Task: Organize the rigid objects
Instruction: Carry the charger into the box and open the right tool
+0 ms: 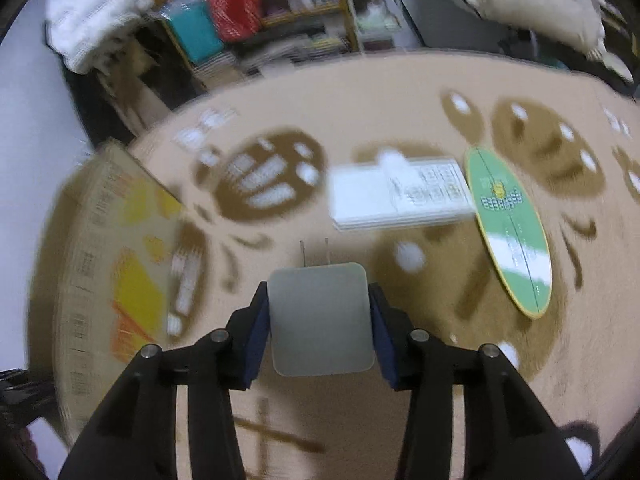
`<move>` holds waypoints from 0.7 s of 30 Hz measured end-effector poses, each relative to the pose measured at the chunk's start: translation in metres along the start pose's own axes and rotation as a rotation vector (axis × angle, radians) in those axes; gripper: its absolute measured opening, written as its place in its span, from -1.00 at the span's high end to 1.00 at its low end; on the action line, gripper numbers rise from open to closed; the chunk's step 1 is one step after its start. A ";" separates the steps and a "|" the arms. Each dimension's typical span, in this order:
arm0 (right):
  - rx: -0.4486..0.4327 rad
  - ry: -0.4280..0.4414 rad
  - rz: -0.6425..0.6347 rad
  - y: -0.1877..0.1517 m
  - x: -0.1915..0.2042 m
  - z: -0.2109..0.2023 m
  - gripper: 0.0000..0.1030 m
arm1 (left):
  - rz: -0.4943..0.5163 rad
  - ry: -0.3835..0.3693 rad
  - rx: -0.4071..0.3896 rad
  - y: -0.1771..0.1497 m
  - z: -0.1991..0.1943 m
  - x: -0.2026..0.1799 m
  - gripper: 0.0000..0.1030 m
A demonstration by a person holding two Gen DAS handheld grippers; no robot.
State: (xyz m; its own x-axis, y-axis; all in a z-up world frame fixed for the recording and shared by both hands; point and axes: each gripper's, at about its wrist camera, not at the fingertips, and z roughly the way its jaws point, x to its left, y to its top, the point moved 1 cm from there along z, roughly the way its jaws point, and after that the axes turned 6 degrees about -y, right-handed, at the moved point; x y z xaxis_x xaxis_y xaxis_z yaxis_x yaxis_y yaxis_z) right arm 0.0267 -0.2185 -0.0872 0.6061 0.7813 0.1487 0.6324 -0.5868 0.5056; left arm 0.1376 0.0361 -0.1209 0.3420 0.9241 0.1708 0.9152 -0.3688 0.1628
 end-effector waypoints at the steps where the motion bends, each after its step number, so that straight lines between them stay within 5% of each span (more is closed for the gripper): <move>1: -0.030 0.016 -0.011 0.001 0.005 -0.008 0.05 | 0.000 0.000 0.000 0.000 0.000 0.000 0.51; 14: -0.271 0.233 -0.176 0.006 0.073 -0.078 0.05 | -0.001 -0.002 0.000 0.001 0.000 0.001 0.51; 21: -0.294 0.330 -0.262 -0.005 0.109 -0.088 0.05 | 0.000 -0.001 0.000 0.001 0.001 0.000 0.51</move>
State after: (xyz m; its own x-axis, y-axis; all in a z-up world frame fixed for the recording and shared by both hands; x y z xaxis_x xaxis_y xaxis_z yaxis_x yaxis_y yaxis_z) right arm 0.0466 -0.1118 0.0009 0.2311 0.9474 0.2215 0.5512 -0.3151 0.7726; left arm 0.1384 0.0362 -0.1214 0.3416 0.9243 0.1702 0.9154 -0.3683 0.1628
